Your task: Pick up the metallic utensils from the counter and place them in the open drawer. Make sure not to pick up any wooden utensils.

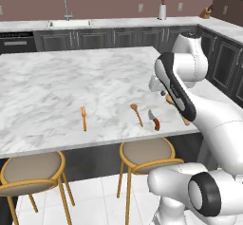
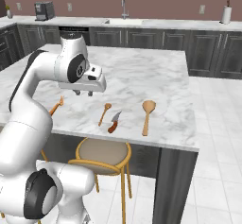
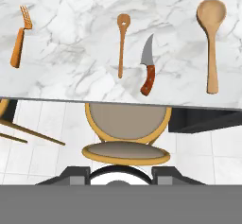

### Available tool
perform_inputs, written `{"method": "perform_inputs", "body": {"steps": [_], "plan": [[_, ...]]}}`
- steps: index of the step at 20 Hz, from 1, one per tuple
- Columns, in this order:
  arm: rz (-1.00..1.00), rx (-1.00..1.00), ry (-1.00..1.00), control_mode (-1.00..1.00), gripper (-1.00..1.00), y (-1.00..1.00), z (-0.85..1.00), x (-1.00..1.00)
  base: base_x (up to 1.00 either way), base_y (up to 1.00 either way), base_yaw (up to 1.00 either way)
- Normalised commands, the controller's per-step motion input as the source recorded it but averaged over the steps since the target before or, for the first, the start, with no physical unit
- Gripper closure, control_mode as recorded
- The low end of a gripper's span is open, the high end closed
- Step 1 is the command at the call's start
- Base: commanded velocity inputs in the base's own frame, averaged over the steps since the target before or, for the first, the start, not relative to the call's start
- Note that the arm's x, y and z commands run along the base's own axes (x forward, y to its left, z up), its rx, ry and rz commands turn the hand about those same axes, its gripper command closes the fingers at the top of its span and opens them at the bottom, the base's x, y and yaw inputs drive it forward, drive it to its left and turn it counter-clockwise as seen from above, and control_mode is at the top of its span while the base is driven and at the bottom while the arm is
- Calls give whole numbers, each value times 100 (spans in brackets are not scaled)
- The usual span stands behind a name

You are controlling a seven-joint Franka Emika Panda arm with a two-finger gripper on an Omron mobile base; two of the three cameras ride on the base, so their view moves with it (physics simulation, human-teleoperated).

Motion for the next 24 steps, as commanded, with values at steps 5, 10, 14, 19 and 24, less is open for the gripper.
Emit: {"method": "perform_inputs", "body": {"steps": [5,10,14,19,24], "plan": [[-2,0,0,-100,-100,4,-6,0,0,0,0],[0,-3,17,-100,-100,-6,-63,10,0,0,0],[0,-7,9,-100,-100,-2,-89,33,0,0,0],[0,0,0,-100,-100,0,-64,33,0,0,0],[0,1,0,-100,-100,-12,-34,60,0,0,0]]}}
